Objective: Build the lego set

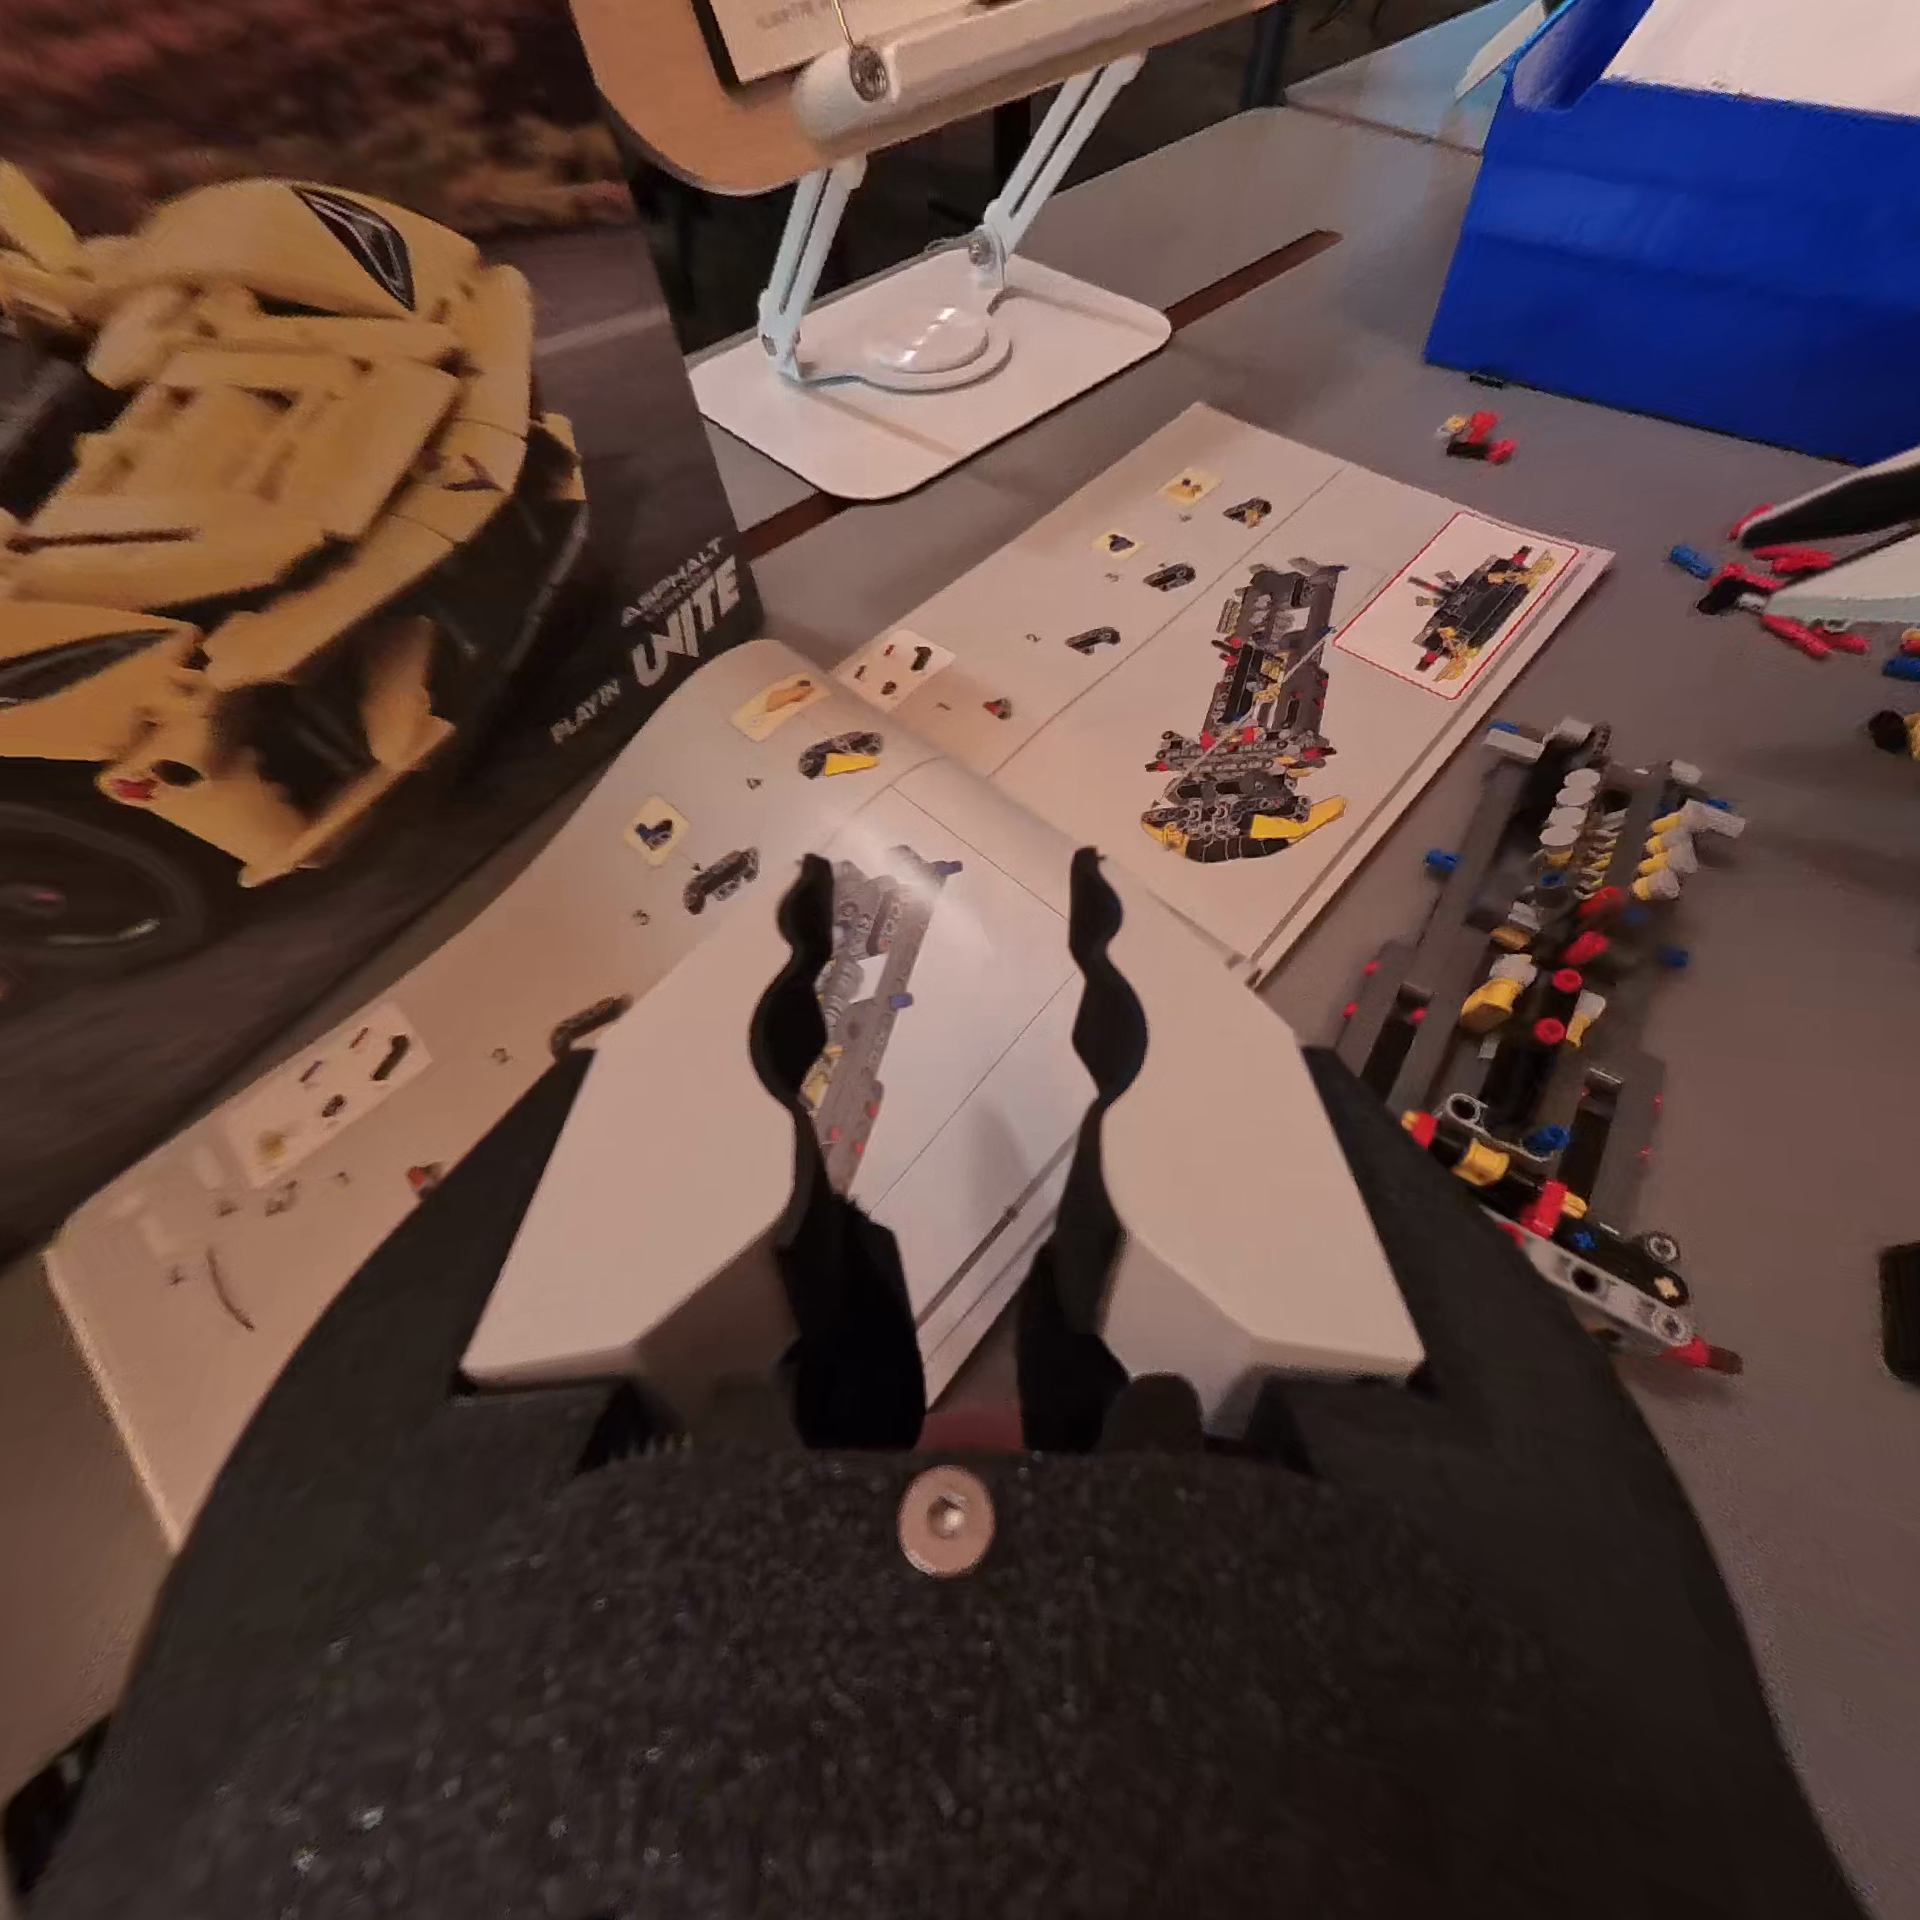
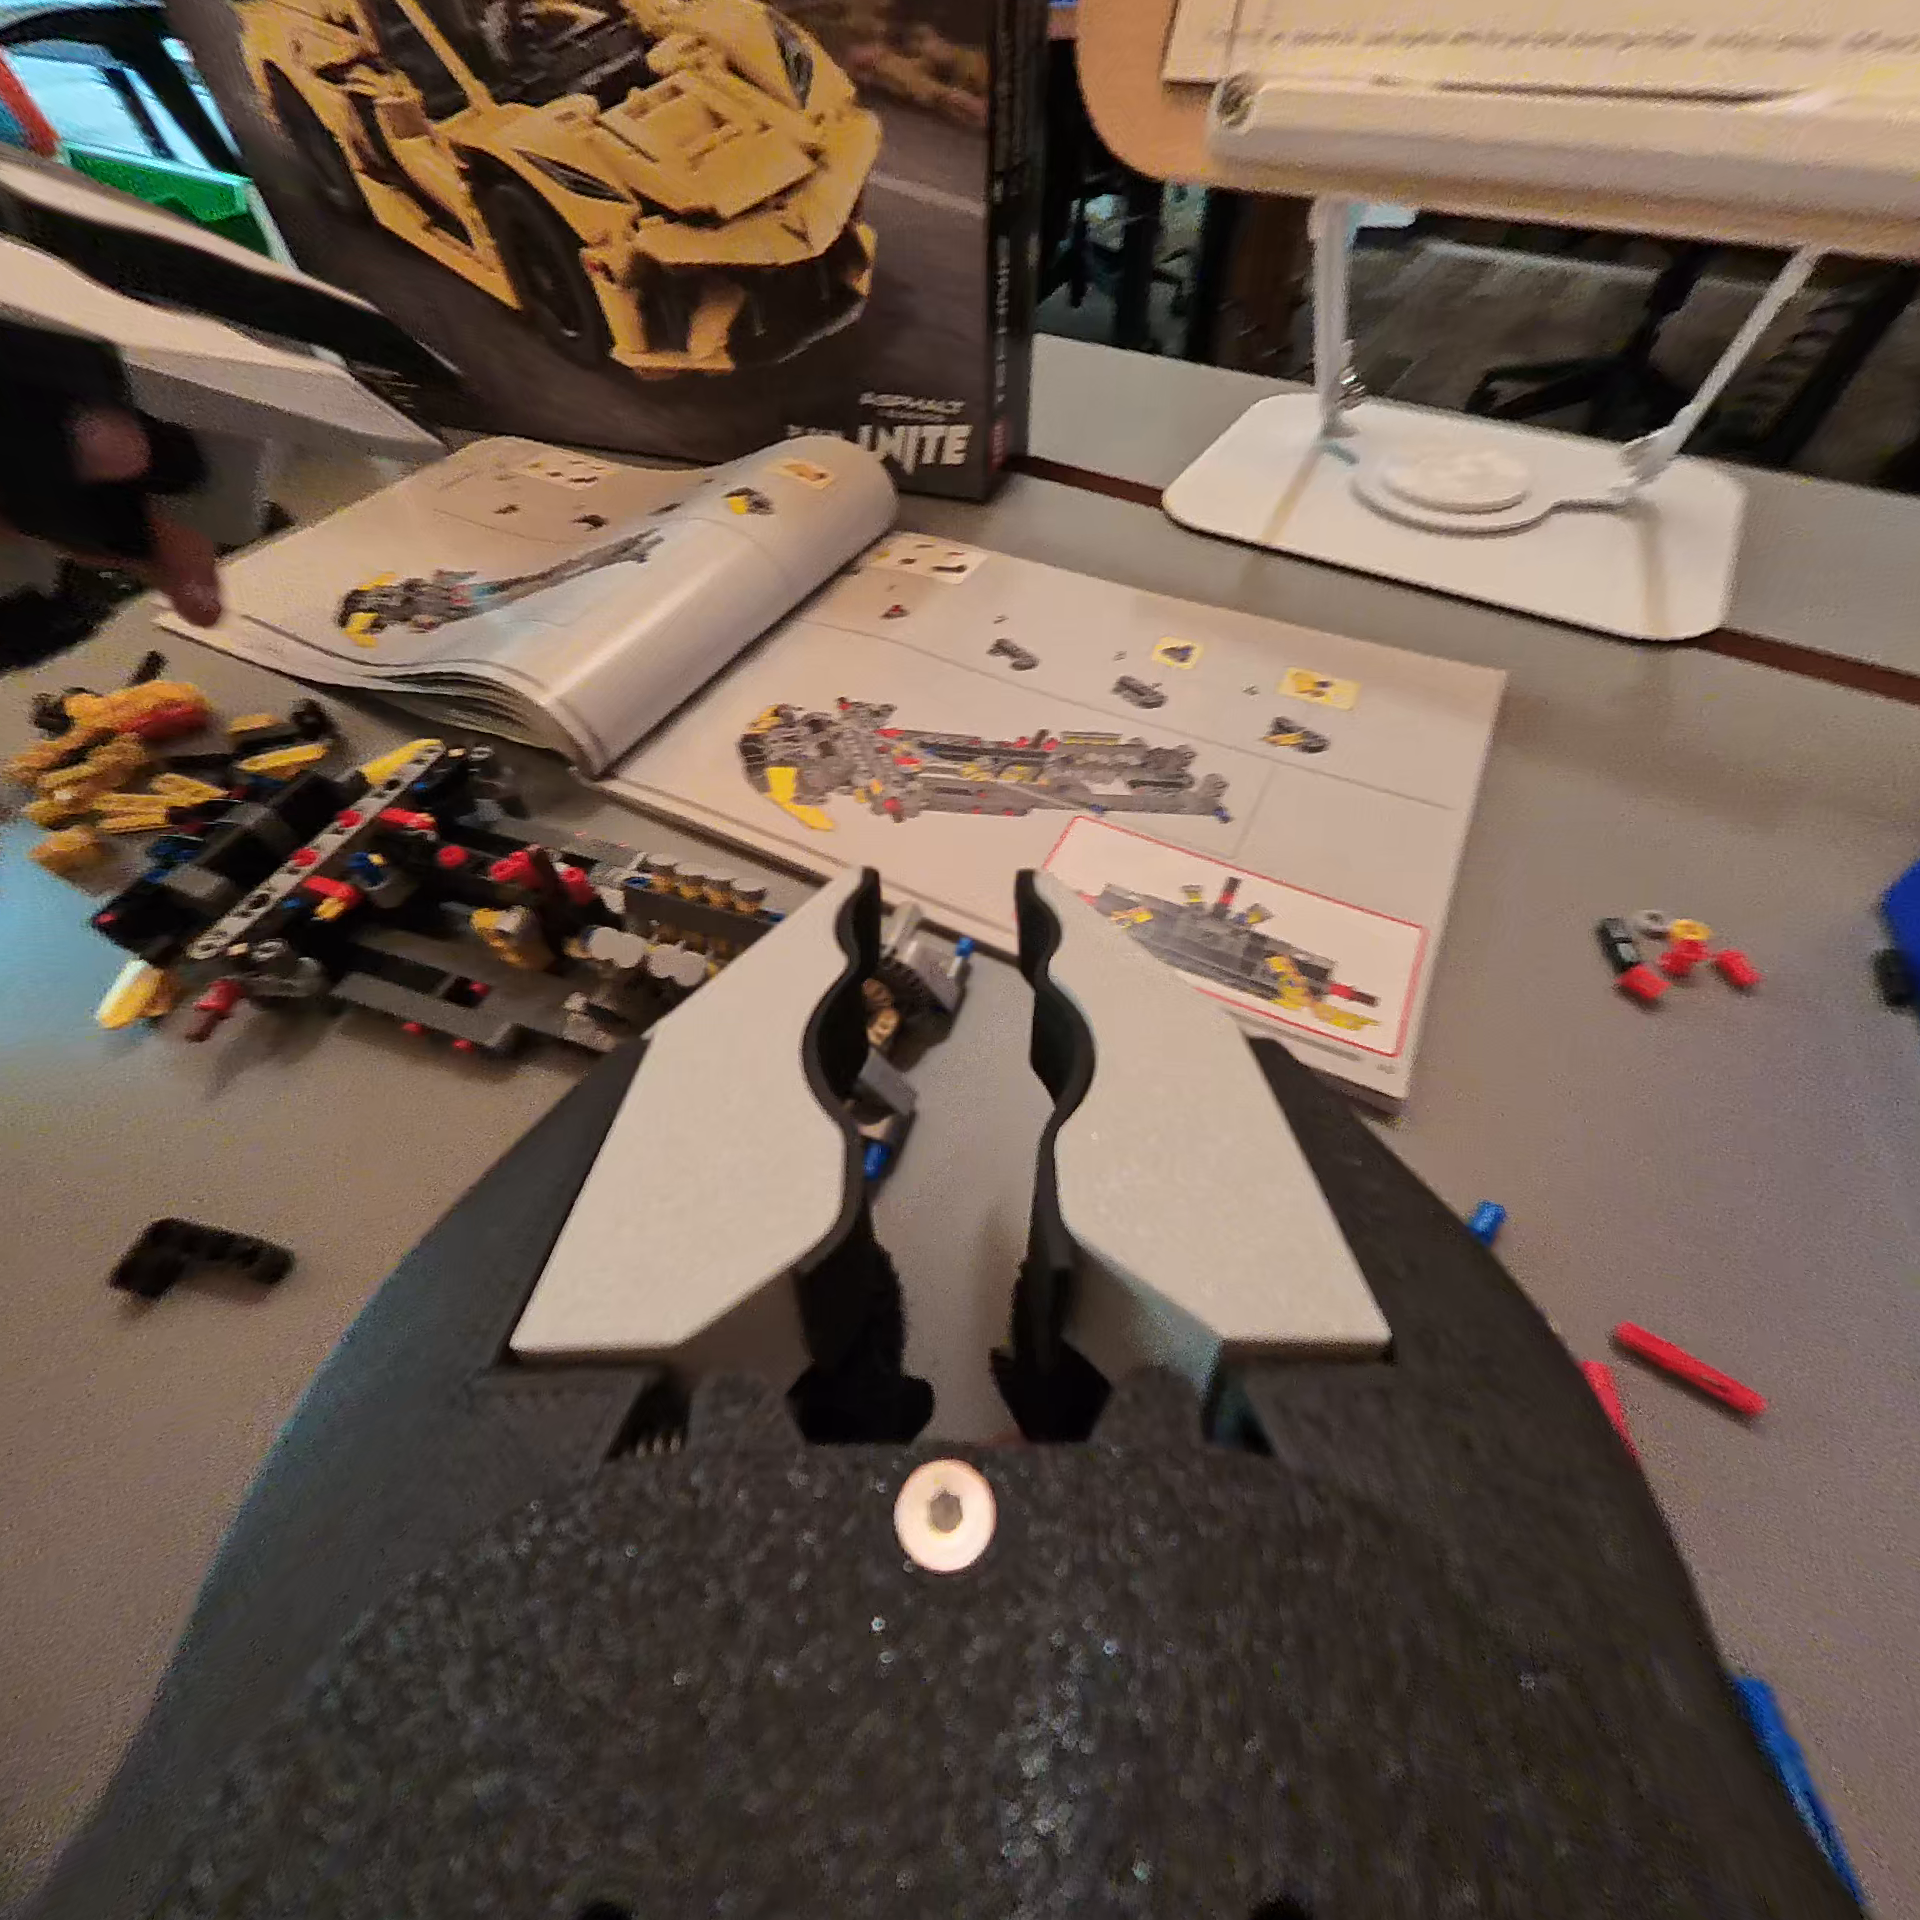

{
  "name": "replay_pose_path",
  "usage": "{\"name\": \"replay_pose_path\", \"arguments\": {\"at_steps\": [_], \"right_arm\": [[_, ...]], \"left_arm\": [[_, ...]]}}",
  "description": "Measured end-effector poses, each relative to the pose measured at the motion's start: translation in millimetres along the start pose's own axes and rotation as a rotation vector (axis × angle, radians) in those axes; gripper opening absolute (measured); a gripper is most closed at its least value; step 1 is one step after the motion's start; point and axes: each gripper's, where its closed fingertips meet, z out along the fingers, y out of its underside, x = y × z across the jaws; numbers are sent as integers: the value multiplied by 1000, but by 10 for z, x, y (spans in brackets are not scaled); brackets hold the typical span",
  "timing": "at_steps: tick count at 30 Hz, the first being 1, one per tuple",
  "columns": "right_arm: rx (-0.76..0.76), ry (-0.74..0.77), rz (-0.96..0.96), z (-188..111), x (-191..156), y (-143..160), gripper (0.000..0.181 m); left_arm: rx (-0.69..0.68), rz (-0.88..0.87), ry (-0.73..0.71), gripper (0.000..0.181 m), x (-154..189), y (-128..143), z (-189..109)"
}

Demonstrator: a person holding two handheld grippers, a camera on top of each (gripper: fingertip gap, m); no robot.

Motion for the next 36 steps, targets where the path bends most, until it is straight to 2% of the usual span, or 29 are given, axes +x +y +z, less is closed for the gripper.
{"name": "replay_pose_path", "arguments": {"at_steps": [4, 7, 10, 12, 15, 21, 36], "right_arm": [[7, 1, -9, 22, 46, 5, 29], [2, -12, 32, 47, 86, 9, 32], [-5, -57, 131, 30, 58, -28, 25], [1, -94, 147, 36, -4, -44, 22], [-38, -64, 116, 66, 14, 24, 19], [-92, -70, 136, 93, 15, 132, 14], [-102, -99, 133, 59, -48, 139, 12]], "left_arm": [[46, -81, 32, 44, -36, -39, -45], [-58, -159, -1, 44, -141, 185, 45], [-108, -217, 72, 38, -54, 324, 138], [-126, -205, 99, 36, -1, 393, 193], [-163, -162, 87, 39, 13, 479, 229], [-132, -173, 127, 37, 123, 380, 184], [-173, -116, 95, 34, 110, 470, 232]]}}
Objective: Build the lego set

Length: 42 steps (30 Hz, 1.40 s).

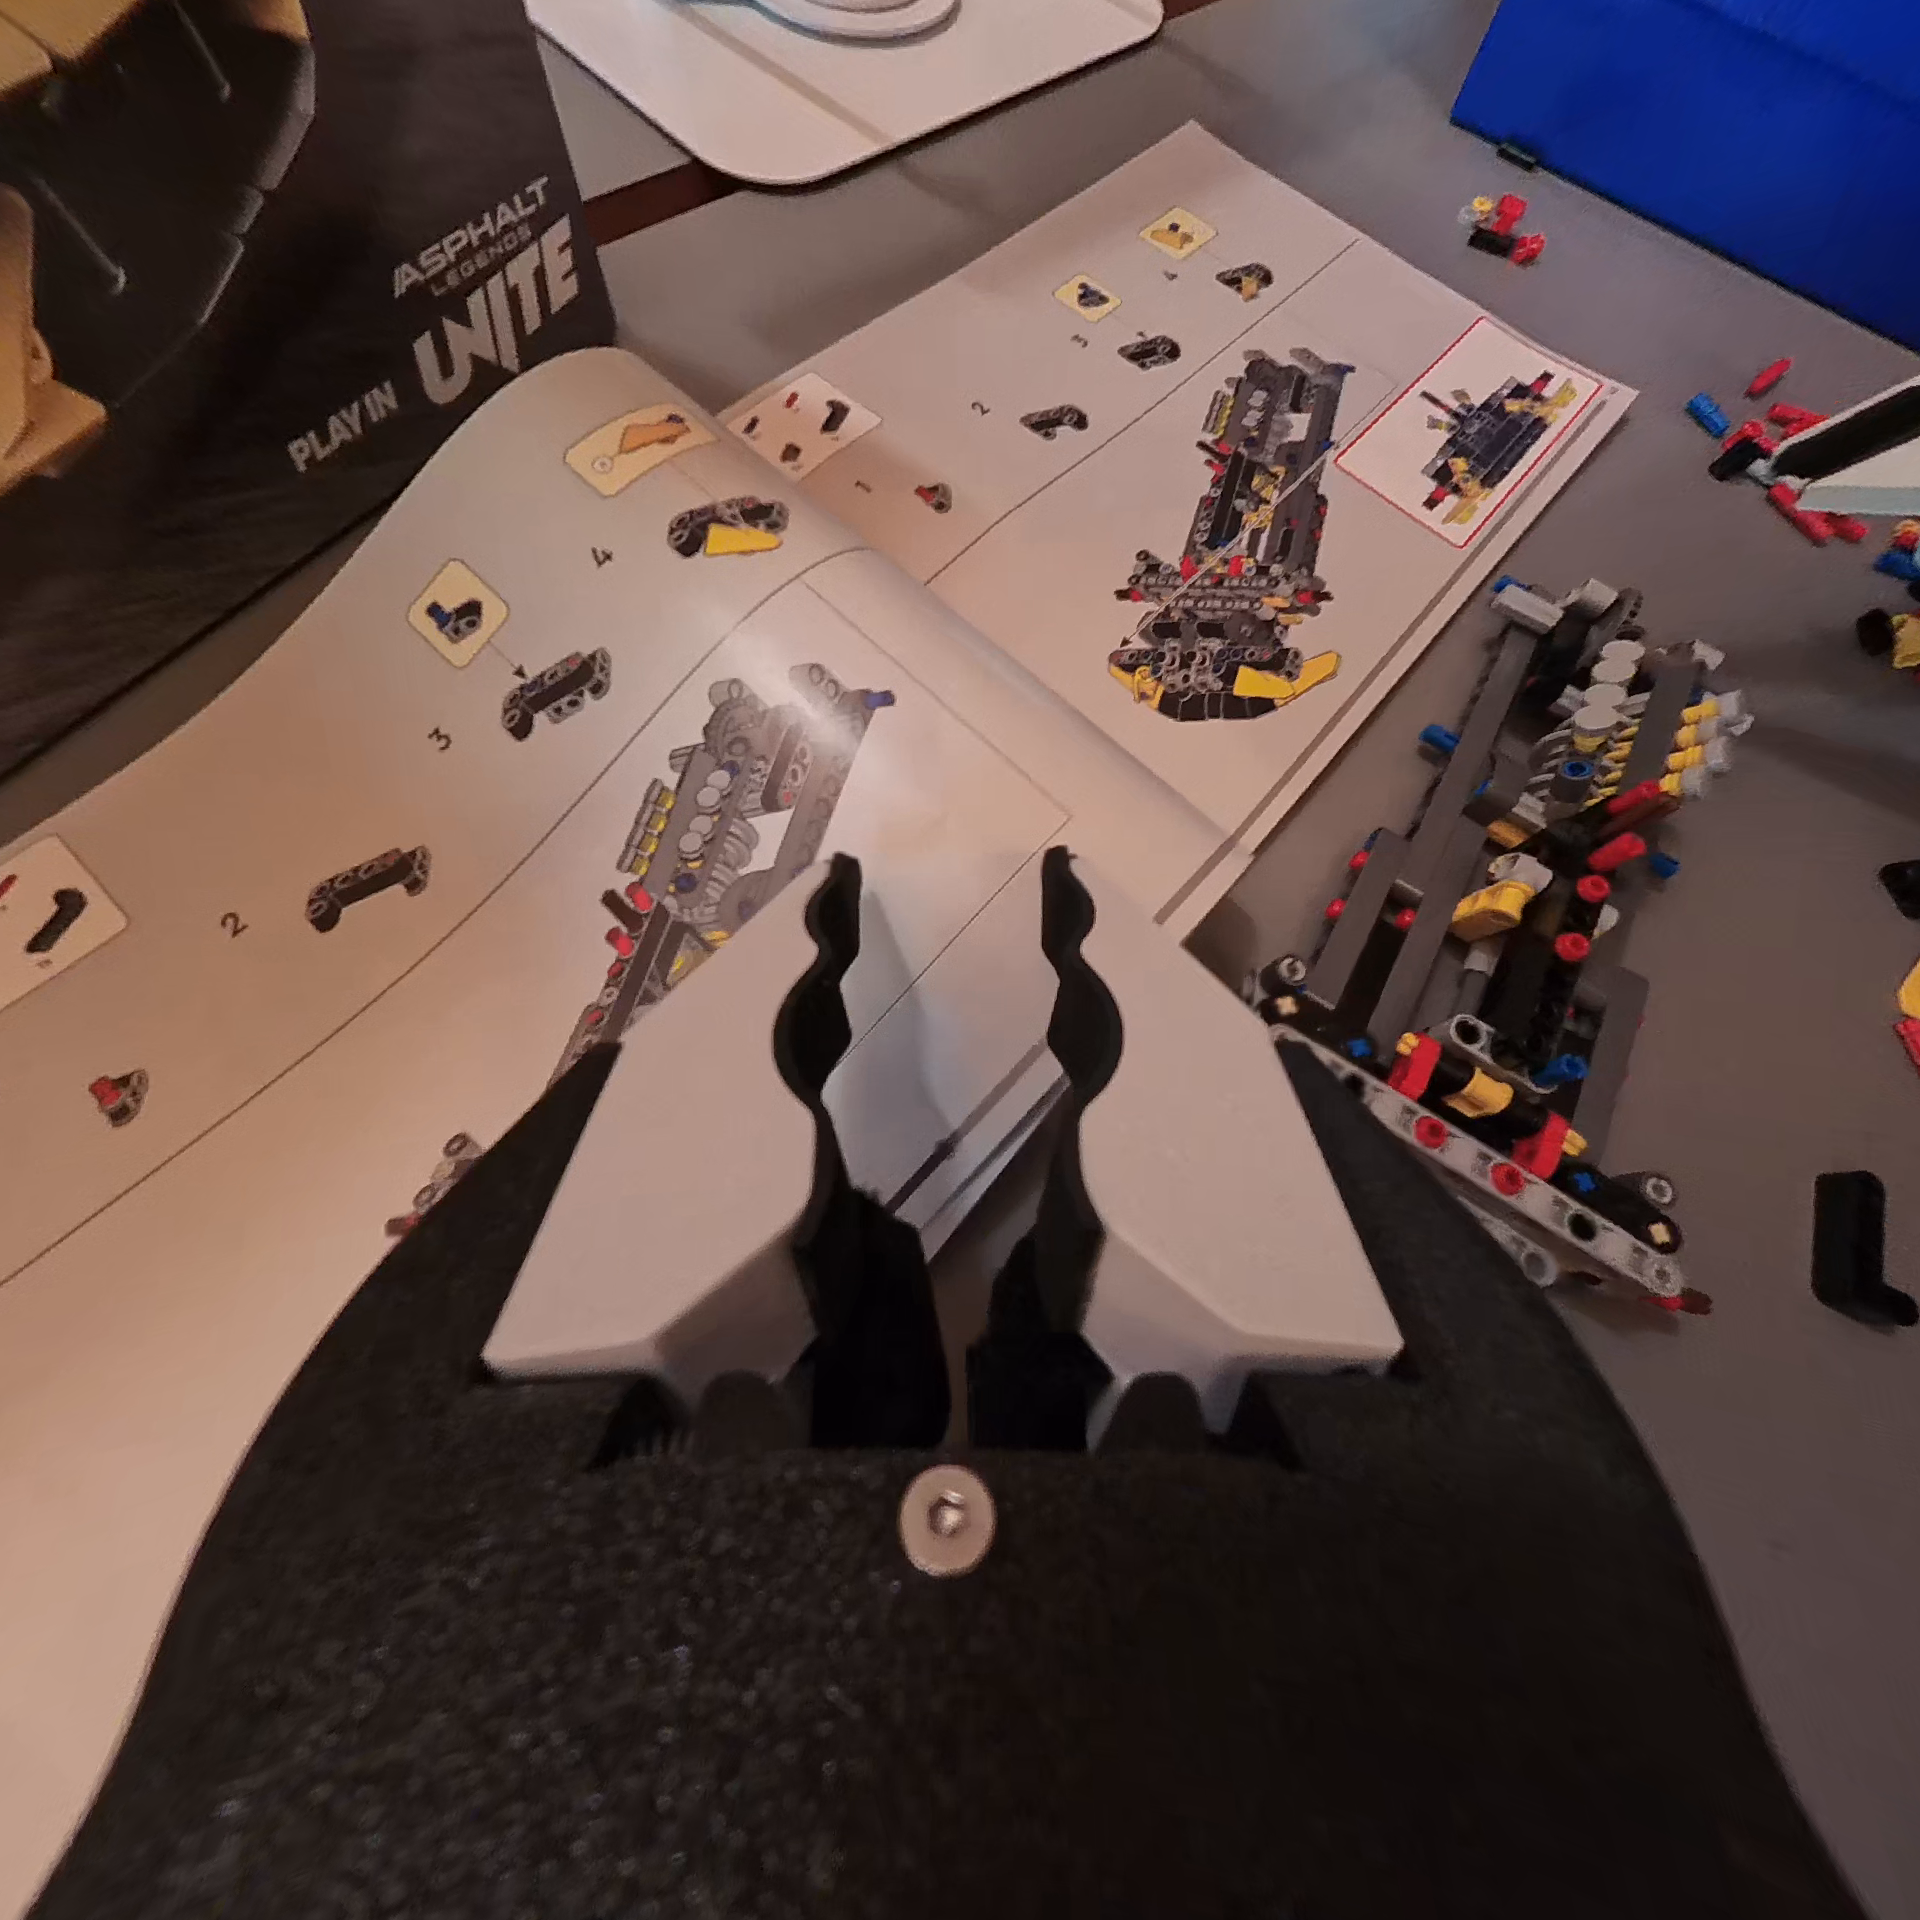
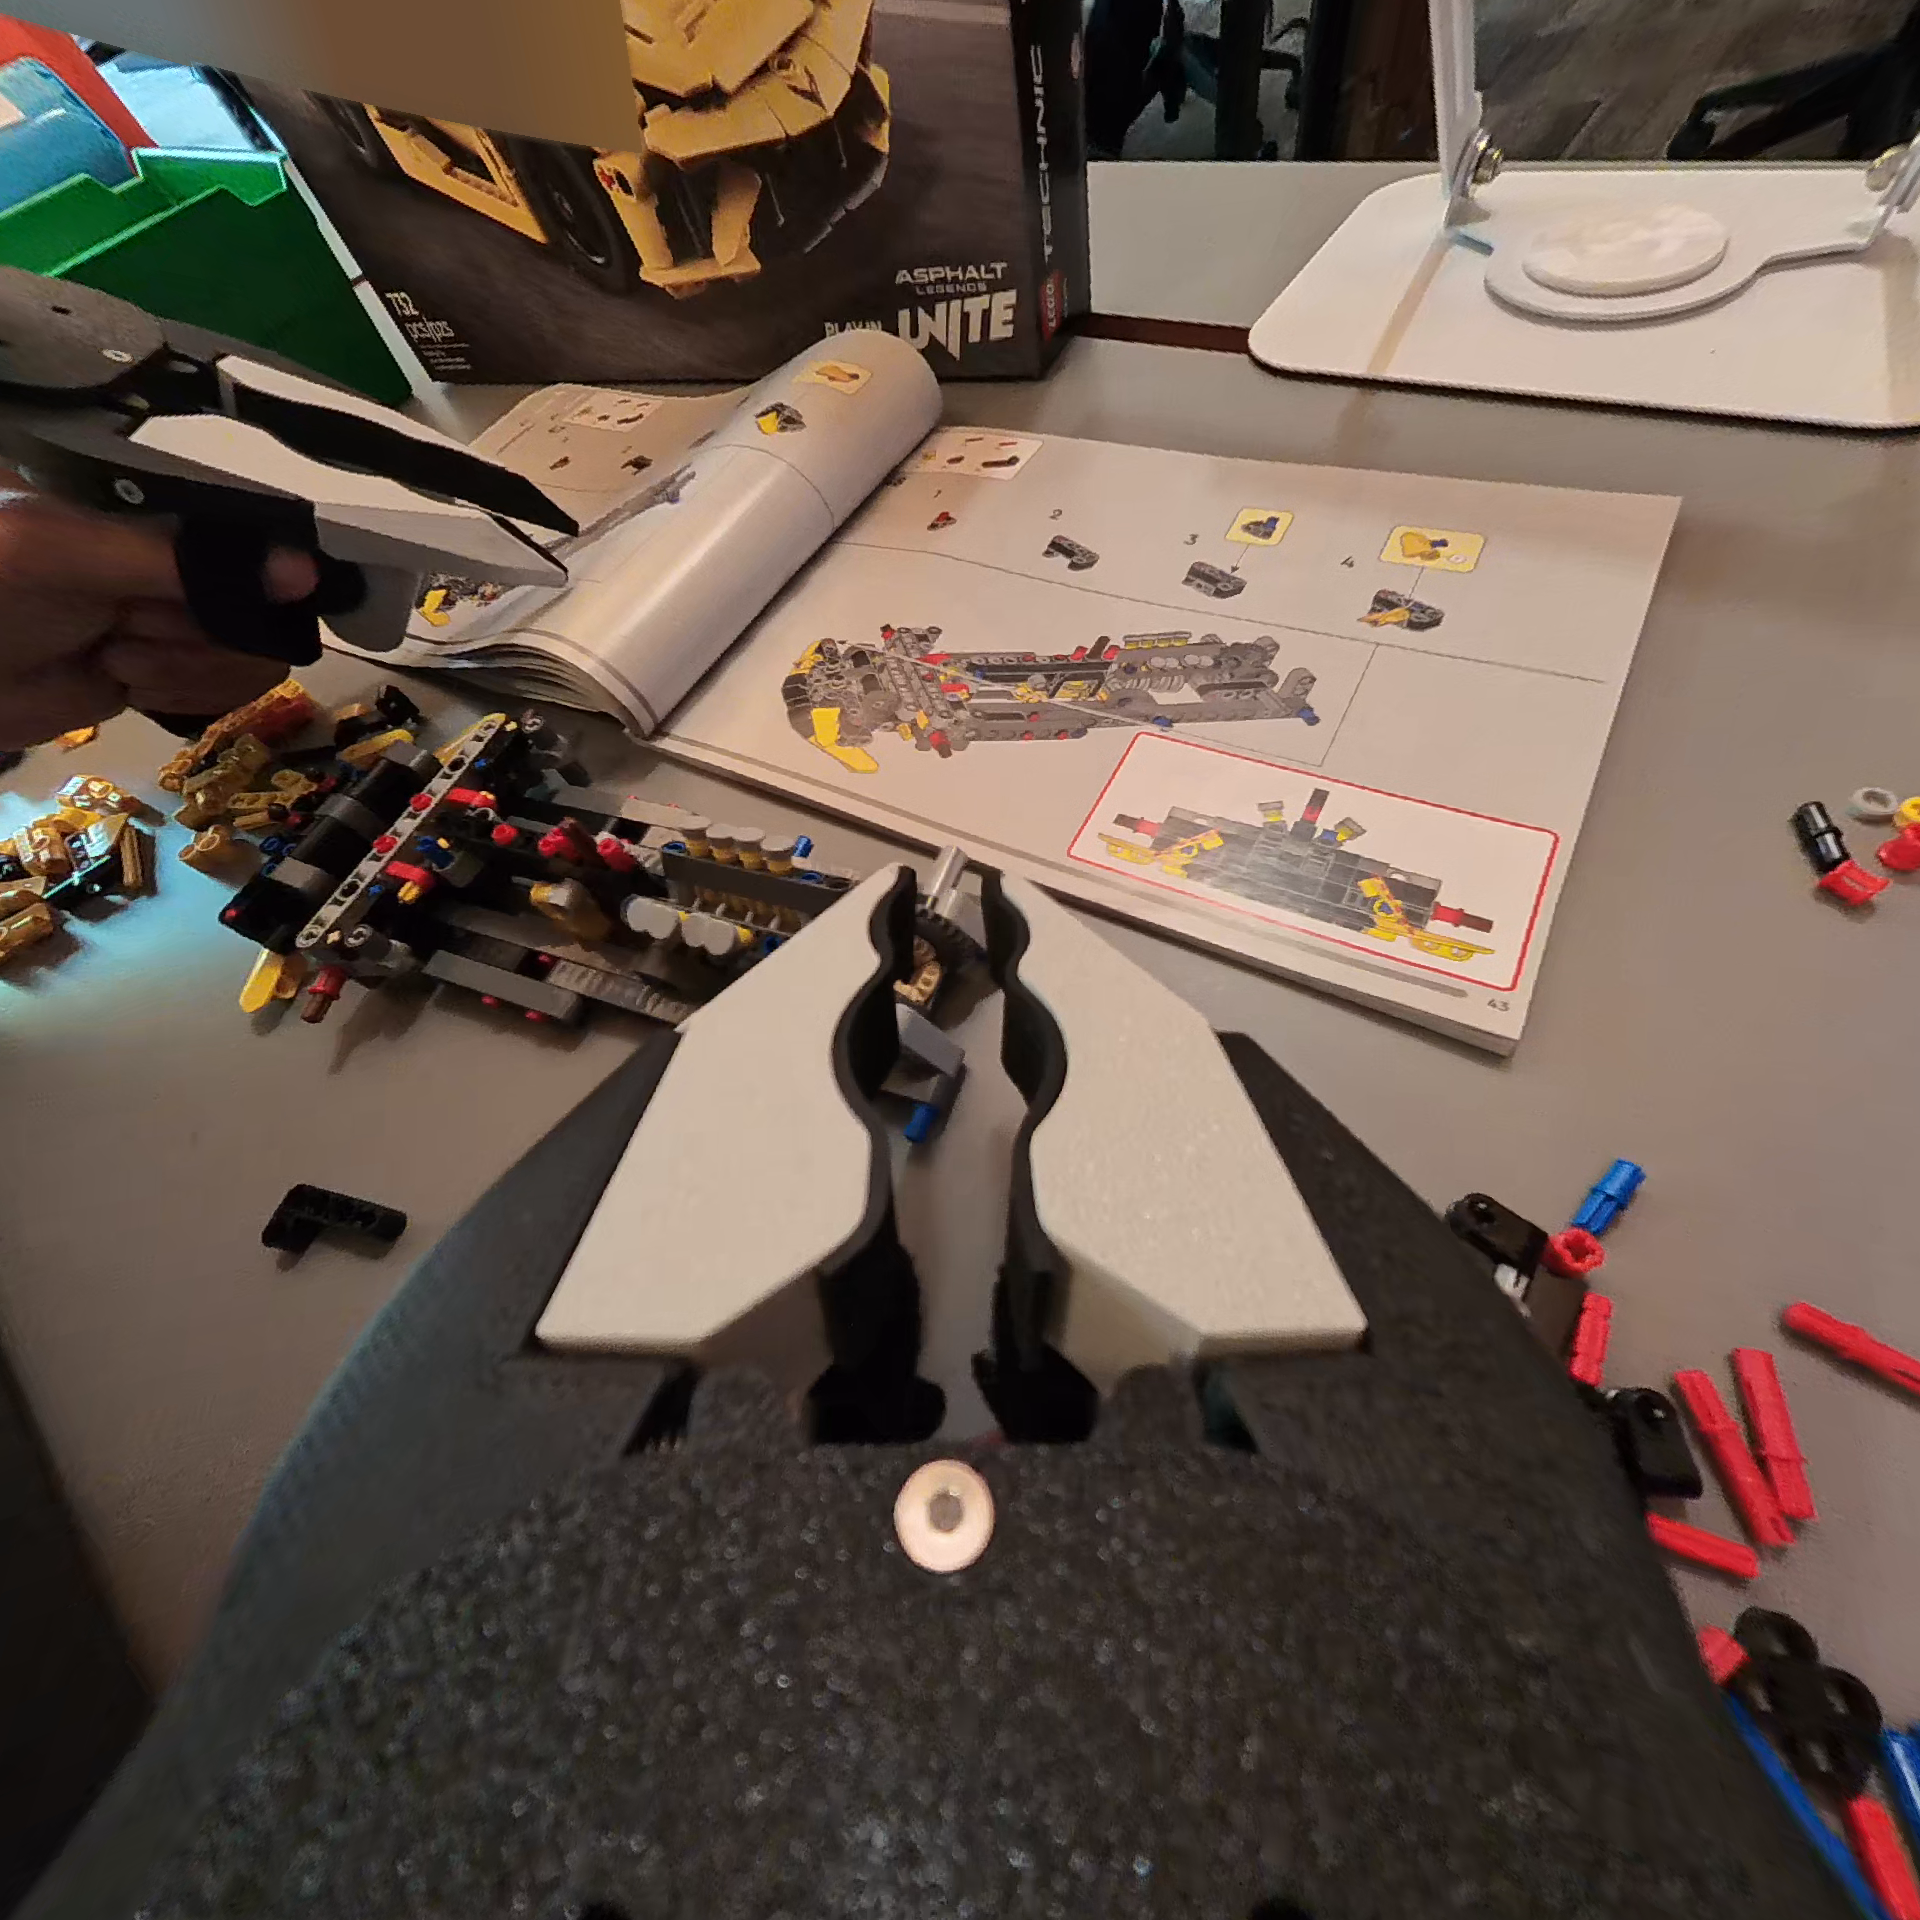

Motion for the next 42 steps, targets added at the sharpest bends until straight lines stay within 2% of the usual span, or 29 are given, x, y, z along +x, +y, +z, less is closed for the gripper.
{"name": "replay_pose_path", "arguments": {"at_steps": [7, 9, 12, 15, 21, 25, 28, 37, 39, 42], "right_arm": [[30, 5, -74, -177, 22, -80, 17], [-66, -54, -143, -297, -15, 73, 24], [-240, -144, -241, -531, -135, 395, 26], [-284, -211, -207, -678, -359, 528, 26], [-416, -84, -342, -597, -412, 855, 25], [-411, -145, -295, -512, -521, 867, 24], [-453, -130, -328, -478, -508, 944, 23], [-417, -161, -298, -423, -540, 910, 14], [-338, -180, -288, -385, -607, 735, 14], [-145, -252, -206, -300, -748, 234, 14]], "left_arm": [[94, 131, -8, 27, 164, -209, -95], [104, 119, 3, 26, 194, -228, -93], [130, 91, 7, 25, 196, -273, -103], [149, 72, -5, 22, 155, -300, -110], [162, 36, 6, 22, 142, -330, -142], [187, 51, -2, 20, 157, -388, -200], [199, 49, -2, 20, 152, -415, -231], [200, 42, 7, 20, 139, -424, -255], [197, 53, 5, 20, 146, -417, -249], [198, 89, 28, 15, 214, -409, -226]]}}
